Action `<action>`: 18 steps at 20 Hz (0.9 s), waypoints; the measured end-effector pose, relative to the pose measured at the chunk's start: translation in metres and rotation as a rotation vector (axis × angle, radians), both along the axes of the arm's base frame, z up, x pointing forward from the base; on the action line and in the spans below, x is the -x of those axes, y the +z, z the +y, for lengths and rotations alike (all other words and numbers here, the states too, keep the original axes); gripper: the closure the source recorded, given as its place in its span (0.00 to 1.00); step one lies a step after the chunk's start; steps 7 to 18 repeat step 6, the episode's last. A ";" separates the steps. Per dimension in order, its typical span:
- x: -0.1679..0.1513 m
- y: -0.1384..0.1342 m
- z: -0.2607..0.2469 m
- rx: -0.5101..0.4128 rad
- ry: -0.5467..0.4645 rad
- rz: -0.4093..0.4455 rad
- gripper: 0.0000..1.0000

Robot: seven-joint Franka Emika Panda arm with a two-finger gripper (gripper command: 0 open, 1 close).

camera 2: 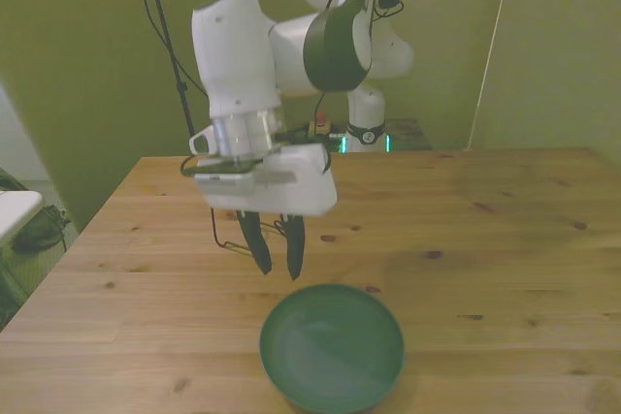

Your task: Unload the plate

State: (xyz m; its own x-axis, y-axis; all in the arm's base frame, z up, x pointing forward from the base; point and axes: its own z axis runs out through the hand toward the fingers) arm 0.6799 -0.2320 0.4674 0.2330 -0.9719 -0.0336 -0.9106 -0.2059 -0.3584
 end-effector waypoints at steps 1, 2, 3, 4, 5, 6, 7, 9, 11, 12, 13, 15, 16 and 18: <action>0.005 0.018 0.008 -0.006 0.014 -0.002 0.00; 0.013 0.035 0.017 -0.013 0.030 0.001 0.00; 0.020 0.050 0.026 -0.018 0.047 0.009 0.00; 0.030 0.065 0.037 -0.021 0.066 0.015 0.00; 0.040 0.079 0.048 -0.024 0.086 0.023 0.00; 0.051 0.091 0.058 -0.019 0.104 0.030 0.00; 0.051 0.091 0.058 -0.019 0.104 0.030 0.00; 0.051 0.091 0.058 -0.019 0.104 0.030 0.00; 0.051 0.091 0.058 -0.019 0.104 0.030 0.00; 0.051 0.091 0.058 -0.019 0.104 0.030 0.00; 0.051 0.091 0.058 -0.019 0.104 0.030 0.00; 0.051 0.091 0.058 -0.019 0.104 0.030 0.00; 0.051 0.091 0.058 -0.019 0.104 0.030 0.00; 0.051 0.091 0.058 -0.019 0.104 0.030 0.00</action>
